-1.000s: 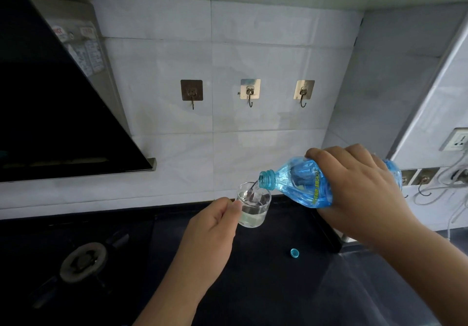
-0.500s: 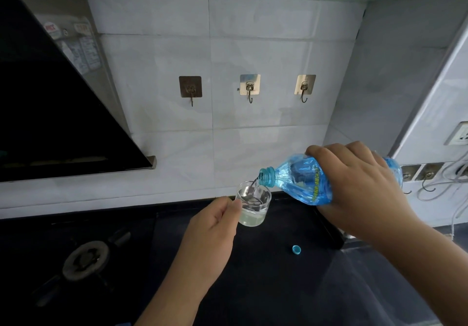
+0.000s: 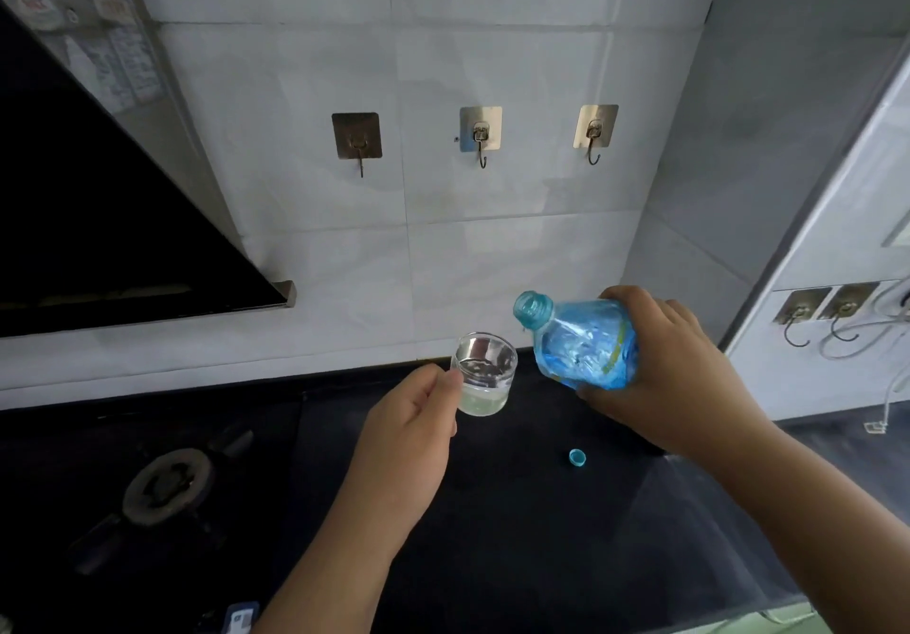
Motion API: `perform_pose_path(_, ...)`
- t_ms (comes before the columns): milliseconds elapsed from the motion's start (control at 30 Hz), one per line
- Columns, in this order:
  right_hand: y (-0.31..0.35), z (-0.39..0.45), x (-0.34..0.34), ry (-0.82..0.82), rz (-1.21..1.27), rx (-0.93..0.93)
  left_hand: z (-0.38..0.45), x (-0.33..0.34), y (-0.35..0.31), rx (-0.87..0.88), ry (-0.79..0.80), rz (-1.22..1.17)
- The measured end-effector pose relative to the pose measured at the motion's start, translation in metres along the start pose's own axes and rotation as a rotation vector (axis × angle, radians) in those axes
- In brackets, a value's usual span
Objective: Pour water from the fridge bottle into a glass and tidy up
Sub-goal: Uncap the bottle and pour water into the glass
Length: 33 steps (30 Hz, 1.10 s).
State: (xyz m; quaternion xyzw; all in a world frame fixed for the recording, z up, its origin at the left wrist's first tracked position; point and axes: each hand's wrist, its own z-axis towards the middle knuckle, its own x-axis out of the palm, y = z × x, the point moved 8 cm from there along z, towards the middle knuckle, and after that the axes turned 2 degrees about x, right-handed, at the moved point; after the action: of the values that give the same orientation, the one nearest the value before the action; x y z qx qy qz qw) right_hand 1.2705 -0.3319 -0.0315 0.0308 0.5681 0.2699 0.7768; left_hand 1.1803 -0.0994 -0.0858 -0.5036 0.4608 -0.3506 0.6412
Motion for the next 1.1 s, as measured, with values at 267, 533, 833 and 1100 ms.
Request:
perform_pose_path(267, -0.069, -0.004, 0.097, 0.128, 0.36, 0.306, 0.02, 0.019, 0.039, -0.066, 0.013, 0.025)
perform_pose_path(533, -0.122, -0.033, 0.213, 0.277, 0.378, 0.505, 0.038, 0.042, 0.086, -0.181, 0.027, 0.002)
perform_pose_path(833, -0.147, -0.067, 0.28, 0.403, 0.49, 0.639, 0.052, 0.073, 0.169, -0.35, 0.049, 0.002)
perform_pose_path(1100, -0.159, -0.086, 0.311, 0.517, 0.433, 0.578, 0.065, 0.09, 0.247, -0.53, 0.042, -0.086)
